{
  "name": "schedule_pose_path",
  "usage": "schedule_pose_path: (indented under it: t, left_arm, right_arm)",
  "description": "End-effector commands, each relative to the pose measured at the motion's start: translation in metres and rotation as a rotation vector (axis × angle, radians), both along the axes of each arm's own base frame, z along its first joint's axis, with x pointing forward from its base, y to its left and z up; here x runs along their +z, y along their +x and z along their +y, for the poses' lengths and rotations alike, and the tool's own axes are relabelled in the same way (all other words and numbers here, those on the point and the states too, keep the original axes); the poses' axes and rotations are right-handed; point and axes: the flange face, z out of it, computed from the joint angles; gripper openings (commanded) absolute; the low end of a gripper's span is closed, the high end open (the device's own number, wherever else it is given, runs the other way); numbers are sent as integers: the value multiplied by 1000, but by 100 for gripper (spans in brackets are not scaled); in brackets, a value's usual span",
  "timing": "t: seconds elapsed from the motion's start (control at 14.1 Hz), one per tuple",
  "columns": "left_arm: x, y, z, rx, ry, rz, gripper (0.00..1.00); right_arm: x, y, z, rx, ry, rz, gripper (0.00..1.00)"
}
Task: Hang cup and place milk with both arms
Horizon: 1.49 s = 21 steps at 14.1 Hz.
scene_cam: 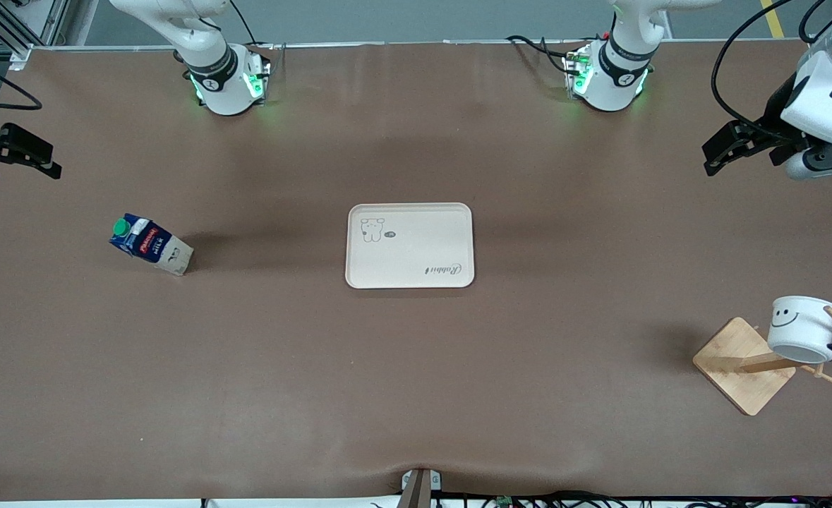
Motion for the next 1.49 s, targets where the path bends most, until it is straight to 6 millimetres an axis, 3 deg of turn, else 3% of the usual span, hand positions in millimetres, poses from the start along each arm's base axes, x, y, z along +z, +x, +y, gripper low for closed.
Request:
schedule_pose_path:
  t: [0.0,0.36,0.5,0.85,1.42]
  left_arm:
    - [2,-5,5,8,-12,6,100]
    - [3,-3,6,7,-15,1,100]
    - [1,-3,6,-29,-14,9,100]
    - [3,-7,4,-124,-14,13,100]
    - [12,-2,4,-125,-48,-5,100]
  right_arm:
    - [6,3,2,-10,-22,-11,100]
    - [1,5,-4,-49,-19,0,100]
    - [0,6,3,-123,-20,2,100]
    - [1,6,7,-114,-23,0,100]
    - [2,7,10,-106,-23,-7,100]
